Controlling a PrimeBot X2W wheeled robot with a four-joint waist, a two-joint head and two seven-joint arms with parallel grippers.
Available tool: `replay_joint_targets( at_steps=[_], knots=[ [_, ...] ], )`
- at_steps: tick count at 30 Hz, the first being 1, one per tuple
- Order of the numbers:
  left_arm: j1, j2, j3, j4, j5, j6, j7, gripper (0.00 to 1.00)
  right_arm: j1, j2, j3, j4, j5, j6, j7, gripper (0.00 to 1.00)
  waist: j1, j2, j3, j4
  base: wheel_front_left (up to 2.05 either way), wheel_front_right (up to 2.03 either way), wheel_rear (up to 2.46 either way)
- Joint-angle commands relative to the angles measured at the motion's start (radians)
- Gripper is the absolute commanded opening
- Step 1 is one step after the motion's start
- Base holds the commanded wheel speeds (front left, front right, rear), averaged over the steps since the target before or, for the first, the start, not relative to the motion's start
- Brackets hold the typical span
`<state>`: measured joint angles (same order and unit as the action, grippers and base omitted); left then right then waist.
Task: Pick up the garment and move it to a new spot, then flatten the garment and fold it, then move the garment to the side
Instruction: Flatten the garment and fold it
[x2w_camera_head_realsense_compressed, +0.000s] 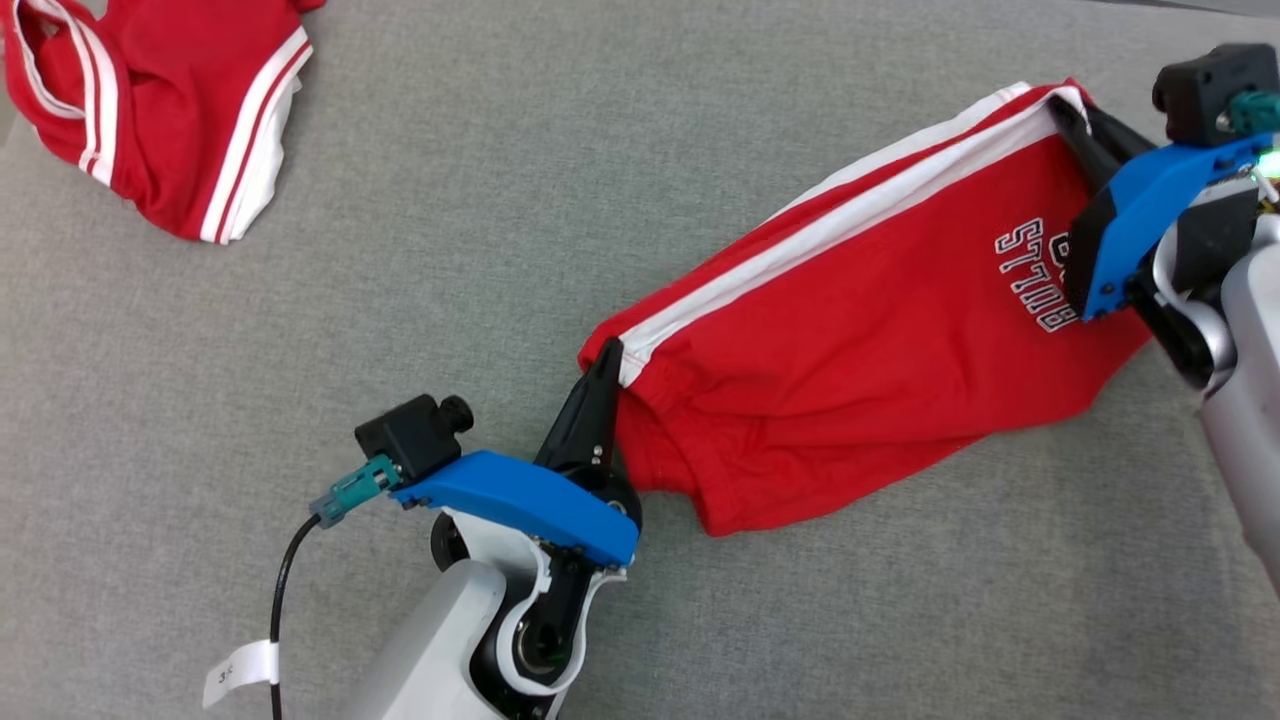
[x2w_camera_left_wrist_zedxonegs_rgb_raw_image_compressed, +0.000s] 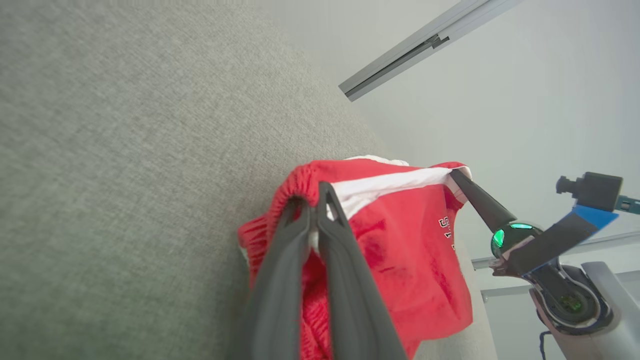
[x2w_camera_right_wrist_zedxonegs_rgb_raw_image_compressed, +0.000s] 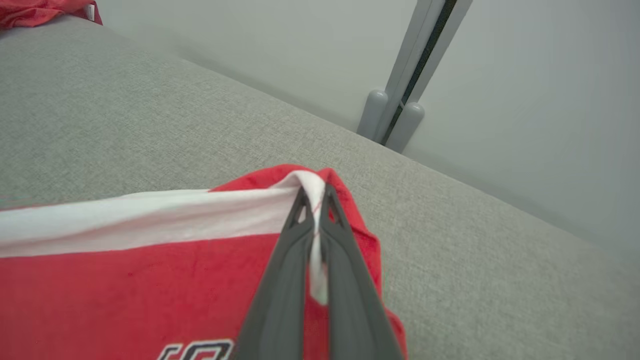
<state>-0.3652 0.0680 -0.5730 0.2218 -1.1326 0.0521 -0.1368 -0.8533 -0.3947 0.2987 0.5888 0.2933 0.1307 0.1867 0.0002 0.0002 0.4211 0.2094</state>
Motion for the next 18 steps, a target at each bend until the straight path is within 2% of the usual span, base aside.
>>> replay_joint_targets(
  at_steps=[1,8,9,10,11,12,16,18],
  knots=[
    [-0.024,-0.001,-0.006,0.004,-0.003,-0.005,-0.004,0.0,-0.047,-0.013,0.017,0.048,0.005,0.0,-0.012,0.0,-0.0002,-0.0002,0.014,0.015,0.0,0.0,0.0],
    [-0.047,-0.007,-0.02,0.01,-0.009,0.006,-0.005,0.0,-0.126,-0.009,0.07,0.184,0.026,0.0,-0.052,0.0,-0.0002,-0.0002,0.02,0.027,0.0,0.0,0.0],
    [-0.05,-0.008,-0.021,0.01,-0.008,0.01,-0.006,0.0,-0.134,-0.007,0.077,0.2,0.029,0.0,-0.06,0.23,-0.0002,-0.0002,0.019,0.027,0.0,0.0,0.0],
    [-0.055,-0.007,-0.029,0.012,0.001,0.012,-0.003,0.17,-0.141,-0.005,0.087,0.212,0.03,0.0,-0.07,0.37,-0.0002,-0.0002,0.019,0.028,0.0,0.0,0.0],
    [-0.058,-0.004,-0.035,0.014,0.013,0.02,-0.002,0.47,-0.148,-0.004,0.097,0.228,0.032,0.0,-0.078,0.83,-0.0002,-0.0002,0.017,0.028,0.0,0.0,0.0],
    [-0.059,0.001,-0.039,0.017,0.026,0.029,-0.005,1.0,-0.153,-0.001,0.105,0.242,0.034,0.0,-0.087,1.0,-0.0002,-0.0002,0.015,0.028,0.0,0.0,0.0],
    [-0.06,0.009,-0.045,0.015,0.046,0.048,-0.01,1.0,-0.167,0.004,0.131,0.282,0.041,0.0,-0.117,1.0,-0.0002,-0.0002,0.005,0.028,0.0,0.0,0.0],
    [-0.064,0.034,-0.056,0.011,0.087,0.066,-0.023,1.0,-0.172,0.009,0.141,0.307,0.048,0.0,-0.143,1.0,-0.0002,-0.0002,-0.005,0.03,0.0,0.0,0.0]
  ],
)
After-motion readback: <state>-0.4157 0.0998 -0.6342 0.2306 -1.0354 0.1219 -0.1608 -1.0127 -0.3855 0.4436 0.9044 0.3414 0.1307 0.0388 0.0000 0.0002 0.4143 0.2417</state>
